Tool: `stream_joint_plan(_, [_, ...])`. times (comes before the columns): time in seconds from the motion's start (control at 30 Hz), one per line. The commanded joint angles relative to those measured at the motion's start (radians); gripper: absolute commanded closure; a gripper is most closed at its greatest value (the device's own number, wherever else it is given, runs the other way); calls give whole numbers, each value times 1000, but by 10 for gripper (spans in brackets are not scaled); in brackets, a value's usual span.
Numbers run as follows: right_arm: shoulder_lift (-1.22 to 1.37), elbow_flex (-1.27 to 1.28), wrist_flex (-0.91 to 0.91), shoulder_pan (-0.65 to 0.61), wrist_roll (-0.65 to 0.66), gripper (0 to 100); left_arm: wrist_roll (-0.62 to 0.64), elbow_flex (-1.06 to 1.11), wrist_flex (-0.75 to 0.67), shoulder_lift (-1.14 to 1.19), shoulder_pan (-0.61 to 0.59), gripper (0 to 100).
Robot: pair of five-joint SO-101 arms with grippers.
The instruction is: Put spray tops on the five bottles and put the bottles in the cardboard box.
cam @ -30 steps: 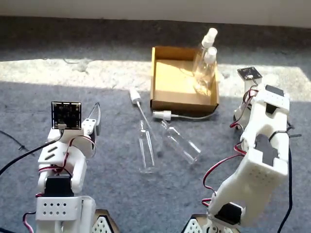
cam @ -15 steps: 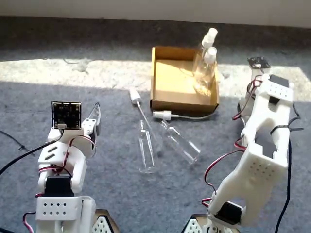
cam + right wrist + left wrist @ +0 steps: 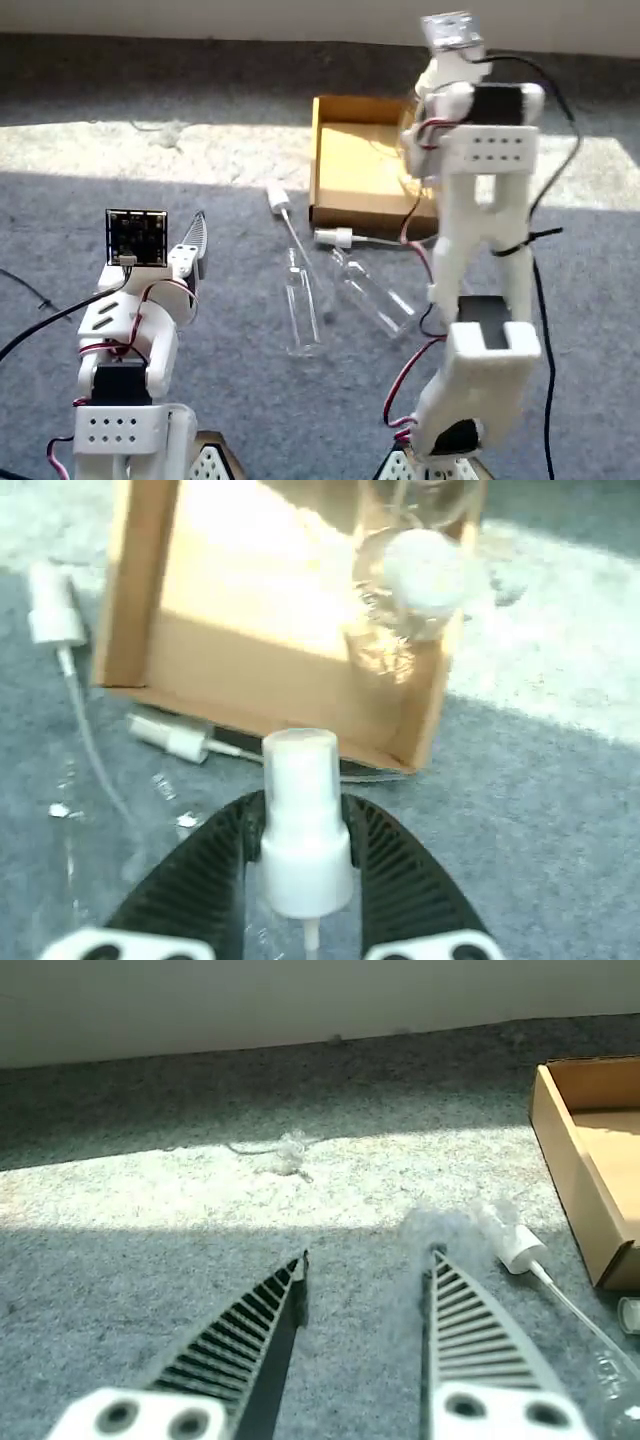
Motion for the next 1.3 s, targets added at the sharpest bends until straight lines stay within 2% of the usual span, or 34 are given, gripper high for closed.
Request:
stream_joint_plan(0.0, [-127, 202, -8, -274, -77, 995, -14, -13, -25, -13, -7, 828])
stream_joint_plan(0.07, [-134, 283, -44, -378, -132, 995, -69, -13, -38, -13, -64, 829])
stream_joint_plan(0.17, [-117, 354, -116, -484, -198, 995, -126, -10, -66, -5, -280, 829])
stream_joint_plan(0.3, [-56, 398, -242, -539, -276, 995, -129, -10, -80, -8, -538, 825])
stream_joint_plan(0.4, [13, 400, -291, -573, -299, 995, -132, 7, -80, -13, -631, 825])
stream_joint_plan(0.67, [177, 397, -367, -627, -304, 981, -132, 94, -80, -15, -645, 825])
stream_joint_plan(0.87, [180, 317, -357, -625, -423, 834, -132, 173, -193, -15, -645, 825])
stream_joint_plan(1.0, [179, 183, -240, -616, -413, 780, -132, 193, -210, -15, -645, 825])
stream_joint_plan(1.07, [182, 94, -163, -616, -359, 761, -132, 193, -210, -15, -645, 825])
stream_joint_plan(1.27, [173, -90, 22, -595, -264, 752, -133, 183, -207, -15, -608, 825])
